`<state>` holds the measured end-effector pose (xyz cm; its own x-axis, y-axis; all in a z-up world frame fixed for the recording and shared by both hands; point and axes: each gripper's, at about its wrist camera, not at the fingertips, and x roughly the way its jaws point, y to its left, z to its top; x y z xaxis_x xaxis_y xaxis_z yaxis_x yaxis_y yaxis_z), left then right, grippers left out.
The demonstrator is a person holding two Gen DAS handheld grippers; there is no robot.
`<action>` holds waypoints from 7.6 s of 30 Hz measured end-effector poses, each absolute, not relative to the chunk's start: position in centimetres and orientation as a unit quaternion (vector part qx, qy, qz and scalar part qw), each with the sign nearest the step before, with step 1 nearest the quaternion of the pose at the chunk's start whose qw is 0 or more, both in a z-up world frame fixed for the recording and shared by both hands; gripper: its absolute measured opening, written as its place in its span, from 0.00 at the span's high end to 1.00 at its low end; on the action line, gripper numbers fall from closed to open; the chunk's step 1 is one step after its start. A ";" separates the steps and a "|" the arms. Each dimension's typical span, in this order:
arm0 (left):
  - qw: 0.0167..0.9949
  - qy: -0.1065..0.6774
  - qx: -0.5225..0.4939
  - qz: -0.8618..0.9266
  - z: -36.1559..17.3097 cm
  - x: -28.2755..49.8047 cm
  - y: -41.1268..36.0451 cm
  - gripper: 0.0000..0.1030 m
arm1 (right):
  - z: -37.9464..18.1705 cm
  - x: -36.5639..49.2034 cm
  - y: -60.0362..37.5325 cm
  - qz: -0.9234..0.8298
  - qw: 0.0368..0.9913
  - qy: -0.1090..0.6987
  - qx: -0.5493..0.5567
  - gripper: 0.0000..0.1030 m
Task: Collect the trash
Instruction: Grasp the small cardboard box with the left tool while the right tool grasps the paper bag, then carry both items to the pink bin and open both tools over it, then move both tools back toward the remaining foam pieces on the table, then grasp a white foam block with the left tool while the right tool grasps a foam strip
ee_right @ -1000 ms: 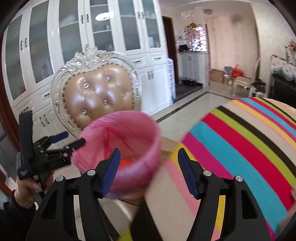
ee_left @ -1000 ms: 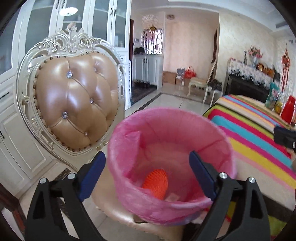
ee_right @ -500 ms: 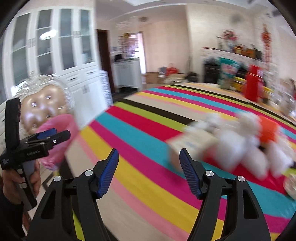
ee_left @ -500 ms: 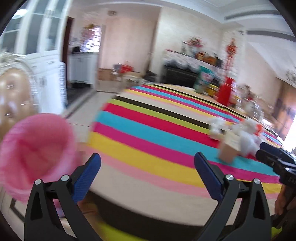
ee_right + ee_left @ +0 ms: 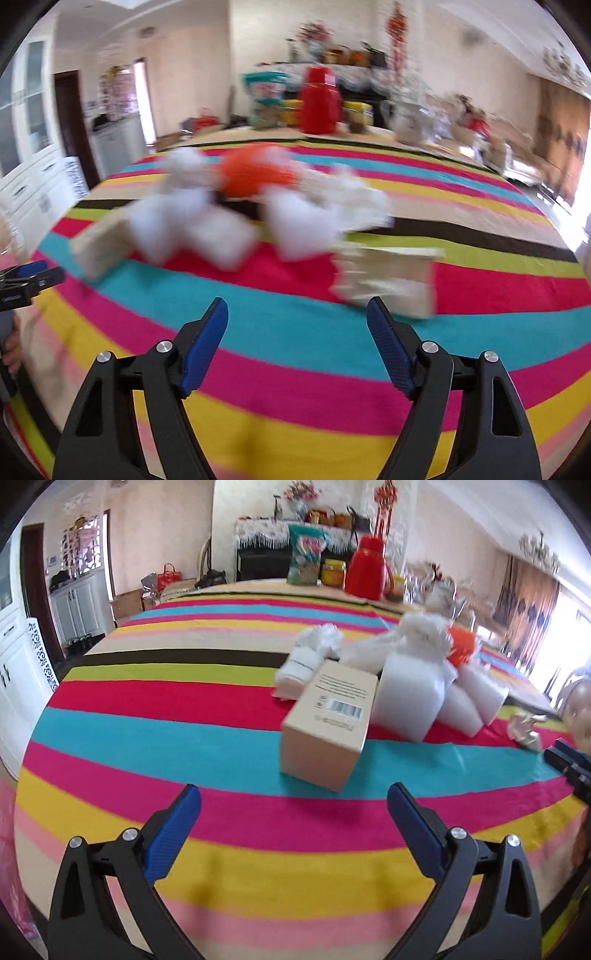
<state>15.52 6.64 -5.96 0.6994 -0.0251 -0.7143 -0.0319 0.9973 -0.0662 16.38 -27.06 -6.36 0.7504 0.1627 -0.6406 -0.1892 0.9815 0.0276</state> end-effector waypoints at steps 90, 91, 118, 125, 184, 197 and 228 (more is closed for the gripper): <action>0.970 0.235 -0.053 0.038 -0.5 -0.4 11.3 0.52 | -2.5 7.3 -12.0 0.307 0.913 0.269 -0.005 0.90; 0.971 0.229 -0.057 0.044 -0.3 -0.9 11.8 0.52 | -2.4 7.3 -11.2 0.313 0.911 0.267 -0.004 0.90; 0.940 0.183 -0.092 0.274 1.3 -12.7 31.6 0.52 | 0.3 3.5 18.3 0.535 0.816 0.207 -0.072 0.90; 0.919 0.199 -0.104 0.324 -0.3 -13.8 37.8 0.51 | -0.7 3.5 24.9 0.569 0.789 0.220 -0.074 0.90; 0.966 0.253 -0.056 0.005 -2.2 12.8 4.3 0.05 | -5.1 20.0 -16.4 0.257 0.918 0.301 -0.038 0.21; 0.947 0.320 -0.023 -0.011 -4.5 18.5 1.9 0.05 | -8.2 27.4 -16.4 0.292 0.879 0.371 -0.071 0.27; 0.936 0.348 -0.015 -0.043 -5.9 22.3 -1.2 0.45 | -8.5 30.7 -20.6 0.306 0.869 0.389 0.026 0.36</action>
